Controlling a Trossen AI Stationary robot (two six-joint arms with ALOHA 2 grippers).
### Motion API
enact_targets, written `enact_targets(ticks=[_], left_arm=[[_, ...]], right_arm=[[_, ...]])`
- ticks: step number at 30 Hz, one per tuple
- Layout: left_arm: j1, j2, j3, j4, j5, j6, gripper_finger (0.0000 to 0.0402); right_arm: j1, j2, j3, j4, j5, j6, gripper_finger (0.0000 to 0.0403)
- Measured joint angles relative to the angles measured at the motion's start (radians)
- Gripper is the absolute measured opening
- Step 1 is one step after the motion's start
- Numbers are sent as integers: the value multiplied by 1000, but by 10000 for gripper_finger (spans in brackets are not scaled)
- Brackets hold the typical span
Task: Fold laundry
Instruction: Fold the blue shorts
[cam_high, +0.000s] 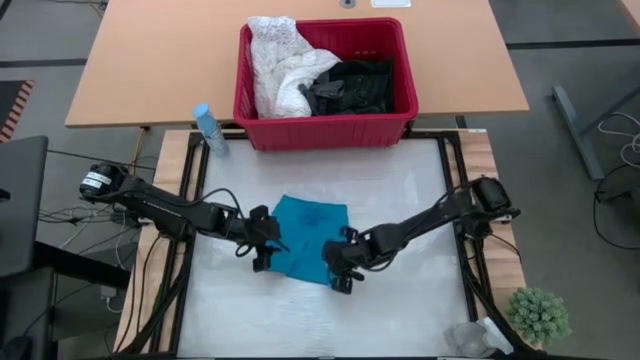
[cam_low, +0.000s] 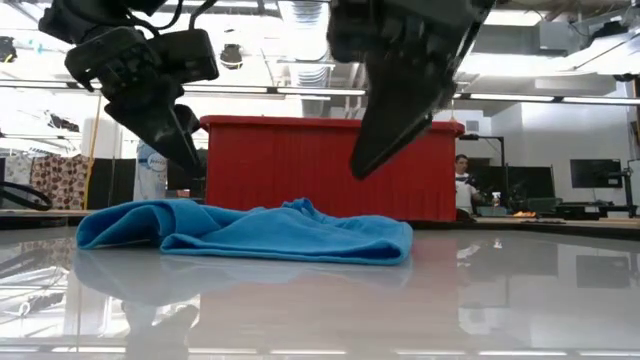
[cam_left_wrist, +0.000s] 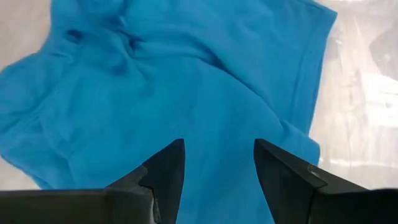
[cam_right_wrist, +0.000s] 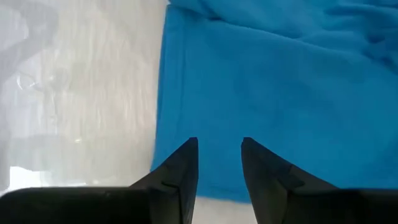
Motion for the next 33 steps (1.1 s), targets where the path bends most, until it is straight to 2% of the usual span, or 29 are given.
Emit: enact_targets(ticks=[5,9,13,20,33], left_arm=[[-2,0,-1,-8,8,-3,179],[-20,0,-1,-3,4,-3,160],[-45,19,-1,2,-17,-2,116],[-108,78,-1,52,-26,-19,9],[-157,117,-1,3,-78,-53,0]], right_arm=[[15,58,14,30,-46,18,140],[23,57,16,30,-56,19,135],[27,57,16,27,-51,19,132],[27,57,16,28,-42,29,132],[46,113,16,21,-62,69,132]])
